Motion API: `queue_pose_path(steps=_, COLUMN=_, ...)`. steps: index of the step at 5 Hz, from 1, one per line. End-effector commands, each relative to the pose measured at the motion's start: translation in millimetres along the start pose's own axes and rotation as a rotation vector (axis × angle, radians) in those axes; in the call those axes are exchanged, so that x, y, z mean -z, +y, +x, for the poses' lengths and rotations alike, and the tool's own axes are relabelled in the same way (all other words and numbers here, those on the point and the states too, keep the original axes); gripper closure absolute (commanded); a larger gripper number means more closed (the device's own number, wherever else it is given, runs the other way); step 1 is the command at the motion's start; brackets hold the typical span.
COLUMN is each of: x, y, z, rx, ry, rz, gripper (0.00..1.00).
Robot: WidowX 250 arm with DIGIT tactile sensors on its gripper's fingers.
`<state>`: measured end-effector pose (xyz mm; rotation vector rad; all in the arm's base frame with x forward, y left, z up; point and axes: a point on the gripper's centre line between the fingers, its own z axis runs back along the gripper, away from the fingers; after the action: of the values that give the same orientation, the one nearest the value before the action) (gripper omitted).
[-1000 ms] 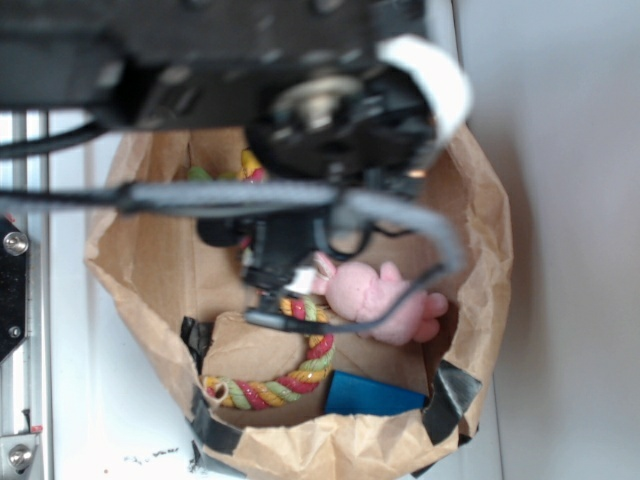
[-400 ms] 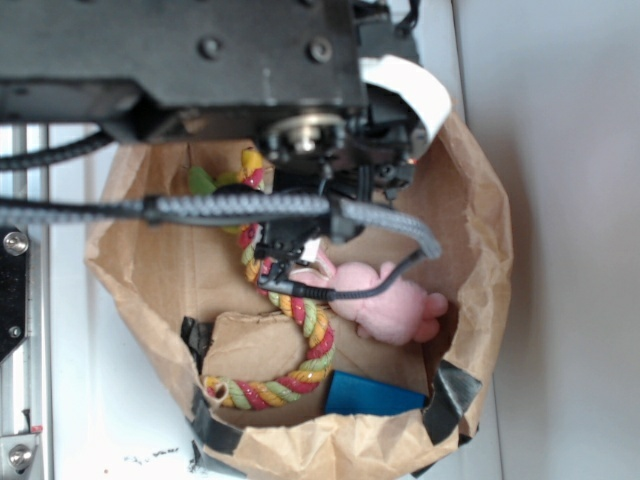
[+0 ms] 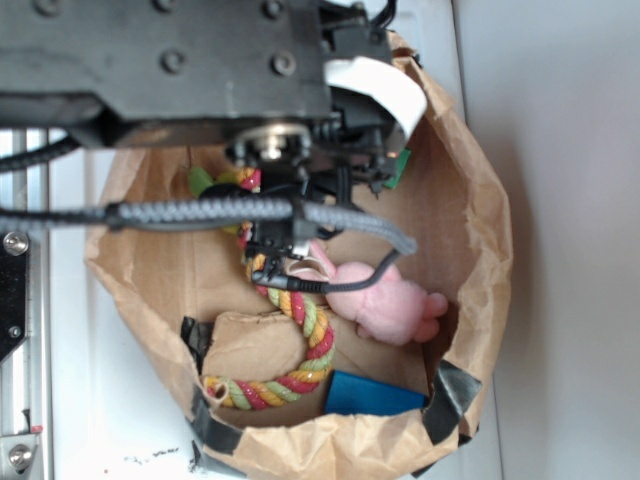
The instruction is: Grab the green block.
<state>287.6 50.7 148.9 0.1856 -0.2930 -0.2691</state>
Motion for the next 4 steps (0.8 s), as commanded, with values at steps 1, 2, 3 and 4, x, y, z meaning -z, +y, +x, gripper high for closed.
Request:
queue_pose_path(steps=1, x=-13.8, y=3.4, z=7.3, rx=0.014, ry=-0.046, rz=0.024, gripper=0.00)
queue_pose_path(steps=2, x=-13.8, y=3.4, z=7.3, rx=0.014, ry=-0.046, rz=0.024, gripper=0.00)
queue_pose_path(steps=3, x=-13.8, y=3.4, z=7.3, rx=0.014, ry=-0.046, rz=0.024, gripper=0.00)
queue_pose_path(steps=4, x=6.9, y=12.0, z=22.0, rx=0.011, ry=-0.042, rz=0.014, gripper=0.00)
